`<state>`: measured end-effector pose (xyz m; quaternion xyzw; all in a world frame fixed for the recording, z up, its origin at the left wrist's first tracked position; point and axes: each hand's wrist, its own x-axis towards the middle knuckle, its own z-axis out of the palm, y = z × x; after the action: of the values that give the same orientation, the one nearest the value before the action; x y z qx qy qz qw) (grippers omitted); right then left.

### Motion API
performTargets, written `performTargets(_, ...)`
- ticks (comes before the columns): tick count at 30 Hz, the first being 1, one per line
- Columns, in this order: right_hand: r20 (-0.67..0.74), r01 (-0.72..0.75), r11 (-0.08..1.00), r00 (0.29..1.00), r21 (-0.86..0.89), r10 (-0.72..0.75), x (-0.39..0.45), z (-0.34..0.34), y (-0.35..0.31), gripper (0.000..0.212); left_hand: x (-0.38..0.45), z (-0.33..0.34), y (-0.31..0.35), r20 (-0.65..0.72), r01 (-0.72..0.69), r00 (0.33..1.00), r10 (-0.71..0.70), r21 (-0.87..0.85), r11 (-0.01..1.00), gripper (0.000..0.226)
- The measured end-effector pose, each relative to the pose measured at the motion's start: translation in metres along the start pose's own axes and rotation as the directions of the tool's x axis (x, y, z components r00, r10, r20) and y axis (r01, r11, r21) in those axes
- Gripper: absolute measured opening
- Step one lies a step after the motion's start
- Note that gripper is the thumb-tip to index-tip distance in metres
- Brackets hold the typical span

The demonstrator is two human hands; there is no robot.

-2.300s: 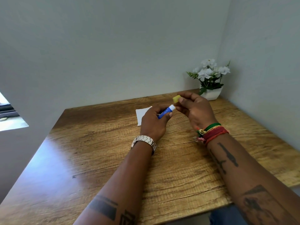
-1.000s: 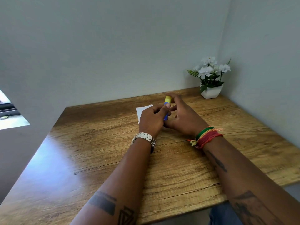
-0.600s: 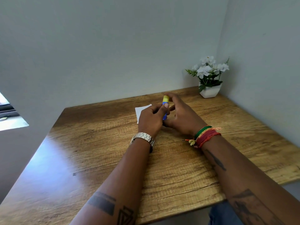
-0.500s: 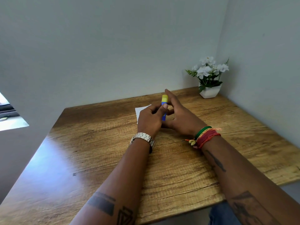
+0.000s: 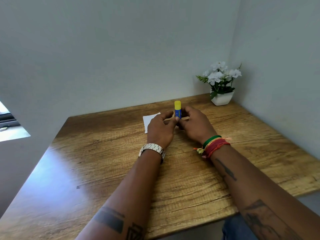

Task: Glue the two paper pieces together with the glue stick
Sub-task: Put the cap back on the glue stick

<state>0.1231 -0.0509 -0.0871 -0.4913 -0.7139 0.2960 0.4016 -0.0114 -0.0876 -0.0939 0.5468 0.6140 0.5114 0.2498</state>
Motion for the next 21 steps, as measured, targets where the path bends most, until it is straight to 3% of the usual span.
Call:
performTargets(6,-0.223,-0.098,0.979,0.973,-0.178,0.057,0.005,-0.012,0.011,0.037,0.004,0.007,0.002,-0.002,-0.028,1.000,0.028,0.082,0.996,0.022)
performTargets(12,-0.417,-0.240,0.950,0.898,-0.201,0.139,0.013,-0.040,0.026,0.018,0.017,0.050,0.024,0.114,-0.104,0.990,0.080,0.221,0.970,0.021)
performTargets(16,-0.415,-0.326,0.919,0.885,-0.223,0.213,0.015,-0.044,0.036,0.011,0.024,0.074,0.034,0.093,-0.048,0.995,0.026,0.239,0.970,0.021)
performTargets(21,-0.383,-0.367,0.903,0.885,-0.226,0.264,0.019,-0.043,0.043,0.019,0.027,0.076,0.023,0.075,0.014,0.996,-0.037,0.286,0.958,0.020)
